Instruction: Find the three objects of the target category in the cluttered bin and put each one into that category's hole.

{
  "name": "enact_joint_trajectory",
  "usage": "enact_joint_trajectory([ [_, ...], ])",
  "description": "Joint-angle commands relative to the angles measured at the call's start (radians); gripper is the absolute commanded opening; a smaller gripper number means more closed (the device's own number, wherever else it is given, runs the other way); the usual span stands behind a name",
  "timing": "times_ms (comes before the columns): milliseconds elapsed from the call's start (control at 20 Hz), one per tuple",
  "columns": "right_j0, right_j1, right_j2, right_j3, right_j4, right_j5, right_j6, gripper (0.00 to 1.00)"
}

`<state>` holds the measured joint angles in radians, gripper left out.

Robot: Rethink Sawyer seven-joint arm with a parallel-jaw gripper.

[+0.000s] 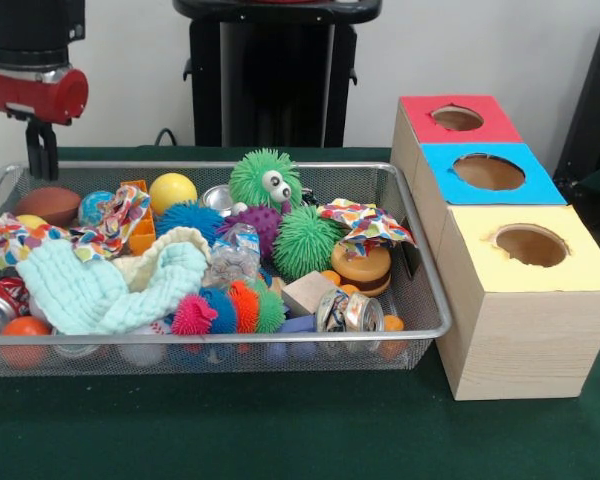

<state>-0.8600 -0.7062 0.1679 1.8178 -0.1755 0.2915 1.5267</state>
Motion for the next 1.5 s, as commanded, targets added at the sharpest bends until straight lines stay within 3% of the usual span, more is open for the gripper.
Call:
enact_joint_trajectory([
  [50, -0.011, 0.105, 0.095, 0.001, 0.025, -0.059, 0.135, 0.00],
  [800, -0.009, 0.204, 0.103, -0.053, 0.036, -0.156, 0.168, 0.00],
  [850, 0.012, 0.210, 0.073, -0.066, 0.055, -0.155, 0.190, 1.00],
  [1100, 0.035, 0.249, 0.023, -0.109, 0.122, -0.163, 0.246, 1.00],
  [1200, 0.071, 0.257, -0.023, -0.139, 0.159, -0.100, 0.251, 1.00],
  [1500, 0.133, 0.284, -0.116, -0.118, 0.318, -0.118, 0.364, 1.00],
])
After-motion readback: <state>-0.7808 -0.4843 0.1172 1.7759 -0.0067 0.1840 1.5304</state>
